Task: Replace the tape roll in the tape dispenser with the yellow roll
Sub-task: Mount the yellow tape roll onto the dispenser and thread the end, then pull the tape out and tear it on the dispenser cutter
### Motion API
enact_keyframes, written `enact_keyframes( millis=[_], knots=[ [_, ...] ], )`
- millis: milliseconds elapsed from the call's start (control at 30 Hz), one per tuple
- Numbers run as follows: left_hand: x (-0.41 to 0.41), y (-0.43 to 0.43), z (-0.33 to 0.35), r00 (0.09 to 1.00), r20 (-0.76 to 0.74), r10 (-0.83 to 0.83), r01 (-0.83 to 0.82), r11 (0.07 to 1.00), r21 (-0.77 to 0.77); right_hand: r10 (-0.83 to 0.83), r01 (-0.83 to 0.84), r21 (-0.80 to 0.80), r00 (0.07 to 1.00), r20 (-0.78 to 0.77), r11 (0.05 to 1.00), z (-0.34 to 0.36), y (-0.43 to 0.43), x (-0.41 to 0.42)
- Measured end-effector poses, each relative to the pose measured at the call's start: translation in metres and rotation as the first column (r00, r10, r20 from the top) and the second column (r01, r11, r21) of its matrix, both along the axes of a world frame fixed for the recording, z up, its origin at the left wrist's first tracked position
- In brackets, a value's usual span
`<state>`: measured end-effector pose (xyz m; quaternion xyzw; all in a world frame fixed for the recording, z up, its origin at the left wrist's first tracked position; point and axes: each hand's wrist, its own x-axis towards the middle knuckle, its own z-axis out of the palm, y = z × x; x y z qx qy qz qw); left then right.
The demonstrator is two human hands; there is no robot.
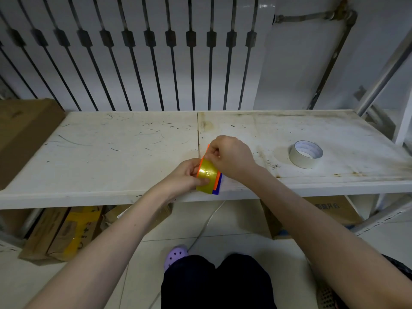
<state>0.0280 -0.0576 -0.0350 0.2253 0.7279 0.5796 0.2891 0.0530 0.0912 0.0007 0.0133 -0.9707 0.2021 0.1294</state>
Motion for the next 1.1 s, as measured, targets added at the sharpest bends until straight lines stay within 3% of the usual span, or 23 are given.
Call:
enact_keyframes(
  millis=[133,233,333,433,500,633,800,900,967,1033,1100],
  knots=[
    [0.001,0.000,-0.003,1.000,-0.030,-0.001,0.002,1.000,0.003,0.015,-0.008,0.168,0.999,-0.039,0.986,-0.009,-0.006,0.007],
    [0.003,0.003,-0.007,0.998,-0.058,0.019,-0.019,1.000,0.015,-0.039,0.044,0.182,0.999,-0.033,0.982,-0.015,-0.009,0.009],
    [0.001,0.005,-0.009,0.989,-0.088,0.123,-0.123,0.992,0.008,-0.094,0.096,0.055,0.995,-0.038,0.994,-0.012,-0.008,0.012],
    [-0.002,0.005,-0.008,0.976,-0.137,0.172,-0.177,0.984,-0.026,-0.105,0.098,-0.173,0.994,-0.035,0.980,-0.006,-0.007,0.014],
    [-0.004,0.004,-0.006,0.974,-0.147,0.173,-0.183,0.981,-0.059,-0.084,0.061,-0.331,0.995,-0.056,0.942,-0.002,-0.009,0.014],
    [-0.008,-0.001,-0.002,0.969,-0.166,0.184,-0.197,0.978,-0.068,-0.019,-0.045,-0.462,0.991,-0.131,0.886,0.005,-0.012,0.013],
    [-0.008,-0.001,0.000,0.945,-0.251,0.208,-0.239,0.966,-0.097,-0.062,0.018,-0.712,0.997,-0.035,0.702,0.007,-0.007,0.008],
    [-0.005,-0.001,0.002,0.934,-0.310,0.178,-0.238,0.956,-0.170,-0.033,0.065,-0.763,0.998,0.058,0.643,0.012,-0.001,0.005],
    [-0.002,0.003,0.002,0.889,-0.425,0.170,-0.297,0.921,-0.252,0.016,0.051,-0.778,0.997,0.079,0.626,0.012,0.000,0.004],
    [0.002,0.009,0.003,0.814,-0.540,0.214,-0.403,0.877,-0.260,0.028,0.049,-0.778,0.996,0.085,0.626,0.010,0.001,0.005],
    [0.005,0.012,0.004,0.787,-0.557,0.265,-0.458,0.855,-0.242,-0.010,0.053,-0.749,0.998,0.062,0.660,0.008,0.003,0.007]
  ],
)
